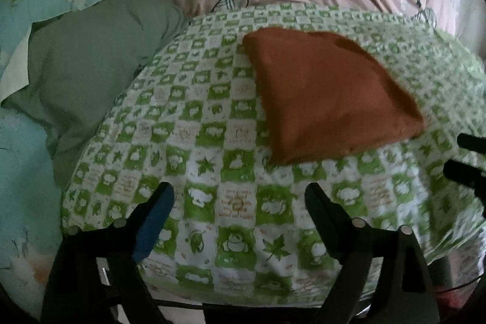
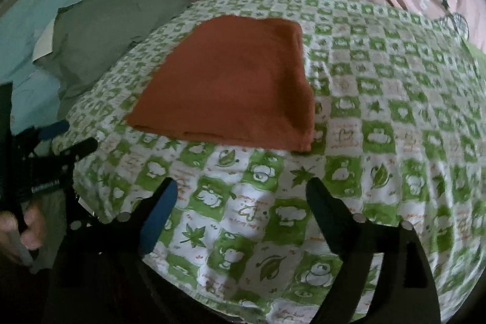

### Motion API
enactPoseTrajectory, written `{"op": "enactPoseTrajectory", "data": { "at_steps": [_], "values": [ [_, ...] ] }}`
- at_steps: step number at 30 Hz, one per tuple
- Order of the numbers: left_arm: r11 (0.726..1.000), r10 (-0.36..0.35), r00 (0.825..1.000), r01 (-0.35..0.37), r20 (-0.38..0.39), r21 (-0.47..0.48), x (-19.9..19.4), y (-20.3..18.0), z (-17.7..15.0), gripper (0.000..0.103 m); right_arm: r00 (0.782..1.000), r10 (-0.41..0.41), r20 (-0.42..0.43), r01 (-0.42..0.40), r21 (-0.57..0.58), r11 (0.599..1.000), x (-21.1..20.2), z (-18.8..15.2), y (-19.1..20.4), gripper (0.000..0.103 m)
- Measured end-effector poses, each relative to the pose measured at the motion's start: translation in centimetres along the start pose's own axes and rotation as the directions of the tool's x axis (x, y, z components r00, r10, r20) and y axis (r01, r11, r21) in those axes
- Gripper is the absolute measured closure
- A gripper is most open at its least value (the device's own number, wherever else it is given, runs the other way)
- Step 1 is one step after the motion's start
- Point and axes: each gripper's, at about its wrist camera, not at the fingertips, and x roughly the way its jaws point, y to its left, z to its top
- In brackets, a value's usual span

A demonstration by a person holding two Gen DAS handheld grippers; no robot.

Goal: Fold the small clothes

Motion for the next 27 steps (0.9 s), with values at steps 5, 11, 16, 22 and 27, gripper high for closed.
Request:
{"op": "enactPoseTrajectory", "data": {
  "at_steps": [5,11,16,22,27],
  "values": [
    [0.998,0.043,0.999,-0.043,0.006,0.046,0.3,-0.5,0.3,0.012,1.000,-0.018,0.013,0.018,-0.010,1.000,-0.5,0.5,-0.4,0.004],
    [0.995,0.054,0.998,-0.053,-0.015,0.085,1.4,-1.0,-0.2,0.012,1.000,-0.002,-0.017,0.002,0.001,1.000,0.5,0.4,-0.8,0.004],
    [0.997,0.022,1.000,-0.021,-0.021,0.075,2.1,-1.0,0.9,0.011,0.999,0.017,-0.045,-0.017,-0.007,1.000,1.6,1.1,-0.6,0.004],
    [0.998,0.022,1.000,-0.021,-0.017,0.056,2.5,-0.9,2.8,0.011,0.999,0.015,-0.046,-0.016,-0.030,0.999,2.2,2.5,-0.3,0.004],
    [0.999,0.023,1.000,-0.023,0.007,0.047,2.2,-0.9,3.9,0.011,0.999,0.023,-0.035,-0.024,-0.023,0.999,2.5,3.9,-0.6,0.003]
  ]
}}
